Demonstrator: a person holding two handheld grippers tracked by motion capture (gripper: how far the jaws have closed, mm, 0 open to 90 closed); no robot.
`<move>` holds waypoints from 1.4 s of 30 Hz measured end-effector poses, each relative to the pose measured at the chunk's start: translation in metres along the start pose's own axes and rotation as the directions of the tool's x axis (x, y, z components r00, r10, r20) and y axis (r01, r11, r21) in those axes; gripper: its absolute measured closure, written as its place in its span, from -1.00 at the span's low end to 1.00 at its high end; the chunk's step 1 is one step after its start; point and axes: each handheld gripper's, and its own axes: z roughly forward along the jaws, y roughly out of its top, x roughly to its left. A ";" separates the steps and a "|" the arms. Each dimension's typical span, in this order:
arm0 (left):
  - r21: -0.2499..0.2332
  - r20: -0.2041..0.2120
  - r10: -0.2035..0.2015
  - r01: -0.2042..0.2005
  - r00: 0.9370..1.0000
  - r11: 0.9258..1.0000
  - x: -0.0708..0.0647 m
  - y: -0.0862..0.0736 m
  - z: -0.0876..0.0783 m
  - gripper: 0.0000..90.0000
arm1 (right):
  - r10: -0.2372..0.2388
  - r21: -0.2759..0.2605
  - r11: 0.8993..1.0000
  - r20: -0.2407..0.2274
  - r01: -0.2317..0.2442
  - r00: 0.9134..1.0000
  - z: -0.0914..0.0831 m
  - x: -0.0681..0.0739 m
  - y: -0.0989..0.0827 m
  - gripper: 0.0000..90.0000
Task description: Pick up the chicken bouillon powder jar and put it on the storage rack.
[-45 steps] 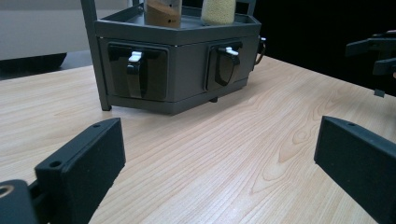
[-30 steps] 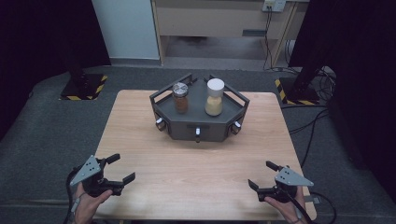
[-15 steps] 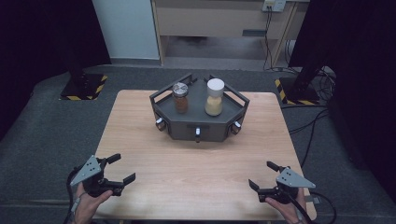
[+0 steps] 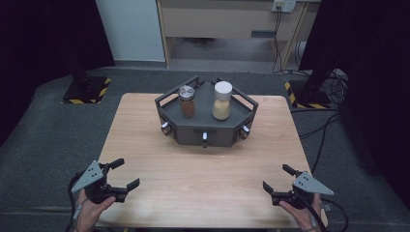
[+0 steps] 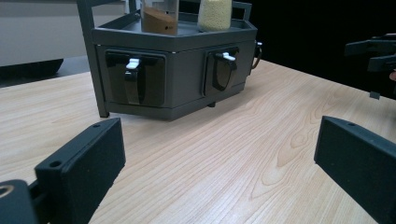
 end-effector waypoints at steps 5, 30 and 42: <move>-0.009 -0.007 -0.013 0.013 1.000 1.000 0.001 -0.002 -0.001 -0.98 | 0.002 -0.004 1.000 0.020 -0.002 1.000 -0.002 0.001 -0.001 -0.92; -0.015 -0.009 -0.007 0.007 1.000 1.000 0.002 -0.001 -0.001 -0.98 | 0.021 -0.013 1.000 -0.001 -0.021 1.000 0.000 -0.004 -0.002 -0.92; -0.012 -0.004 -0.006 0.006 1.000 1.000 0.002 -0.001 0.000 -0.98 | 0.020 -0.012 1.000 -0.004 -0.020 1.000 0.000 -0.004 -0.002 -0.92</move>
